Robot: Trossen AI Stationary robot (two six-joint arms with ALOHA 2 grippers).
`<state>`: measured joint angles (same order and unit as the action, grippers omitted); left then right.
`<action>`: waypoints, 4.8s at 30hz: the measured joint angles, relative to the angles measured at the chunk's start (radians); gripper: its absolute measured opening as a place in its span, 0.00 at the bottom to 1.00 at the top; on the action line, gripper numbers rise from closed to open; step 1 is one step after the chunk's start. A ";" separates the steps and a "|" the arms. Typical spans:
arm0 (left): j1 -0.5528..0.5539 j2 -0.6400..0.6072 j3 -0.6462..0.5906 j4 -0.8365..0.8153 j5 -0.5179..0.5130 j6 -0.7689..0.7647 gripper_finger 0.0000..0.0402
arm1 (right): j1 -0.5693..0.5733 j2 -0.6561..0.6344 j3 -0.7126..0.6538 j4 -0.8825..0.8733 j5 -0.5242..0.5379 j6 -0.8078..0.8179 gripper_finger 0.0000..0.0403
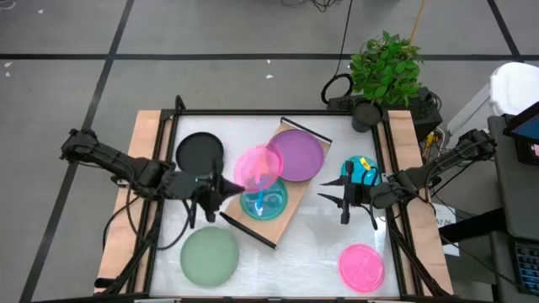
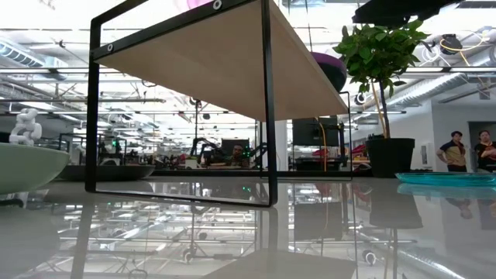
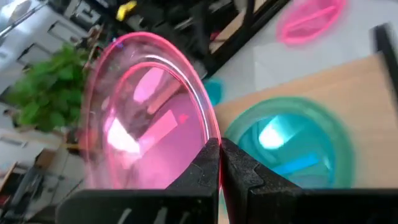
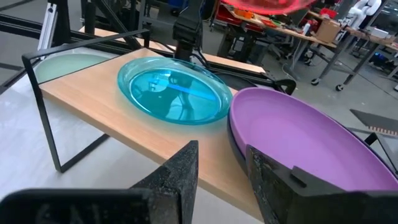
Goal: Place and stack plates onto a shelf
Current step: Stack the small transparent pink plate on top of the small transparent transparent blue plate, then stack the small transparent pink plate on top of the small transparent pink plate
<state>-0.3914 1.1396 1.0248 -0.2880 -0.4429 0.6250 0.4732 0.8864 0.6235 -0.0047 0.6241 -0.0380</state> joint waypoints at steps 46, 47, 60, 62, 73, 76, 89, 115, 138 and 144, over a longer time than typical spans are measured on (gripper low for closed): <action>-0.061 0.148 -0.001 -0.160 0.088 -0.223 0.01 | 0.001 0.000 0.000 -0.001 -0.053 0.045 0.29; -0.056 0.148 -0.001 -0.159 0.088 -0.229 0.01 | 0.001 0.000 0.000 -0.001 -0.053 0.045 0.29; -0.015 0.153 -0.001 -0.155 0.183 -0.289 0.01 | 0.001 0.000 -0.001 -0.001 -0.053 0.045 0.29; -0.015 0.153 -0.001 -0.149 0.182 -0.290 0.01 | 0.001 0.000 -0.001 -0.001 -0.053 0.045 0.29; -0.015 0.153 -0.001 -0.108 0.181 -0.305 0.24 | 0.001 0.000 -0.001 -0.001 -0.053 0.045 0.29; -0.015 0.153 -0.001 -0.099 0.181 -0.319 0.27 | 0.001 0.000 -0.001 -0.001 -0.053 0.045 0.29; -0.015 0.153 -0.001 -0.104 0.165 -0.404 0.27 | 0.055 0.001 0.004 -0.002 -0.053 0.080 0.29; -0.015 0.152 -0.001 -0.161 0.162 -0.395 0.27 | 0.338 0.393 0.490 -0.646 -0.208 0.785 0.29; -0.015 0.152 -0.001 -0.187 0.162 -0.423 0.27 | 0.412 0.557 0.559 -0.904 -0.448 0.969 0.29; -0.015 0.152 -0.001 -0.187 0.162 -0.446 0.27 | 0.412 0.557 0.478 -0.906 -0.554 1.018 0.29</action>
<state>-0.4061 1.2919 1.0237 -0.4755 -0.2810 0.1791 0.8852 1.4433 1.1011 -0.9112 0.0700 0.9800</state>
